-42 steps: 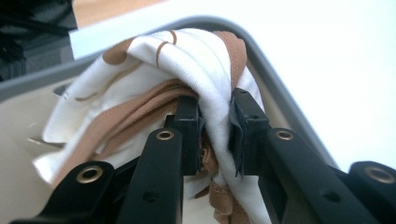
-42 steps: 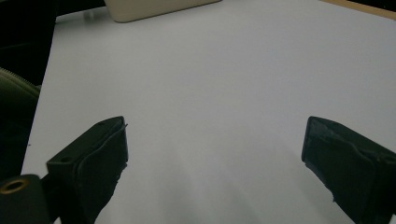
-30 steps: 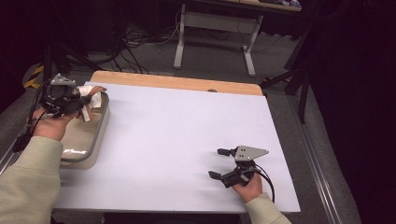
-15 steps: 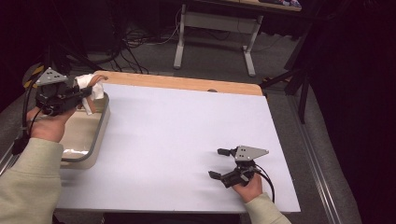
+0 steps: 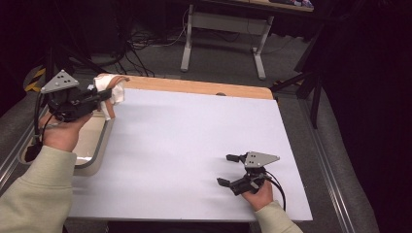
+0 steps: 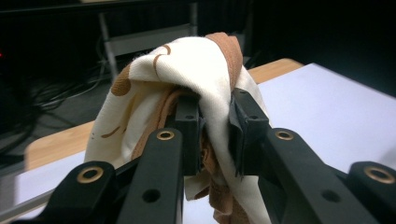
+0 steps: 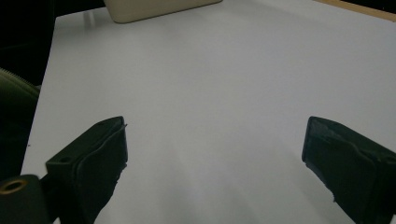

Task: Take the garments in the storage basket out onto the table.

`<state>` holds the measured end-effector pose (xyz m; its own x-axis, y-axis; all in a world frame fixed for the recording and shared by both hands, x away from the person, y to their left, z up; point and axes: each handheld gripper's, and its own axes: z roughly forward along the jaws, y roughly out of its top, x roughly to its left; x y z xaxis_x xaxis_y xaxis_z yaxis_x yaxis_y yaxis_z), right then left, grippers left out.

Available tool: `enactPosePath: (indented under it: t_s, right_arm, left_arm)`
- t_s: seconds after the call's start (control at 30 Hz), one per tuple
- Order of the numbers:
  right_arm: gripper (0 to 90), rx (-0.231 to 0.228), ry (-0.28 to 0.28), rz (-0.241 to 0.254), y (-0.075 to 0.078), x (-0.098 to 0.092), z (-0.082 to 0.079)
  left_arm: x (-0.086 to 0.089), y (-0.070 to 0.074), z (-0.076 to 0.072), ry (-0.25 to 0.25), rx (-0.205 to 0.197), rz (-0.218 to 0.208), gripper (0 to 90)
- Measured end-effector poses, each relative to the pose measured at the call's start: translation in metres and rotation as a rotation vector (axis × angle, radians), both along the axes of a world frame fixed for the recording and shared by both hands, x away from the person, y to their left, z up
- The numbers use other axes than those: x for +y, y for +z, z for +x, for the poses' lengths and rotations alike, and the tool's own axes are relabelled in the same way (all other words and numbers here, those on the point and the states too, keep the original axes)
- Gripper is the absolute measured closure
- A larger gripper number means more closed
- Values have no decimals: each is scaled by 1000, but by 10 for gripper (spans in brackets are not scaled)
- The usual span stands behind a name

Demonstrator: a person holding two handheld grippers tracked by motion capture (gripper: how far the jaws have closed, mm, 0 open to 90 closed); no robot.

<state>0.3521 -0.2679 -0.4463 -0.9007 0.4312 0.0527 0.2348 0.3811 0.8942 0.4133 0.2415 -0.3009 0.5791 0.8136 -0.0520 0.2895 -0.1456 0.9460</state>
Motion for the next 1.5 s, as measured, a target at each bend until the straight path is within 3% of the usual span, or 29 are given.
enactPosePath:
  t_s: [0.27,0.43,0.9,1.0,1.13,1.27,1.33,1.4,1.5]
  right_arm:
    - [73,-3,3,1,0,0,0]
    - [73,-4,3,1,0,-1,0]
    - [68,-12,-1,-1,1,-1,-1]
    - [68,-12,-1,-1,1,-1,-1]
    - [68,-14,2,2,1,-1,-2]
    - [68,-14,2,-1,1,-1,-2]
    - [68,-14,1,-1,1,-1,-2]
    - [68,-13,1,1,1,-1,-2]
    - [68,-13,0,2,1,-1,-2]
  left_arm:
    - [-50,-4,5,-125,-15,-9,758]
    - [-71,-8,8,-167,-14,-22,758]
    - [-132,-40,9,-297,34,-50,757]
    - [-140,-50,8,-323,57,-66,757]
    - [-148,-67,6,-346,103,-48,757]
    - [-151,-82,5,-371,164,-73,755]
    - [-150,-89,3,-382,183,-48,755]
    - [-149,-93,1,-391,228,-14,754]
    - [-147,-96,-2,-424,240,12,748]
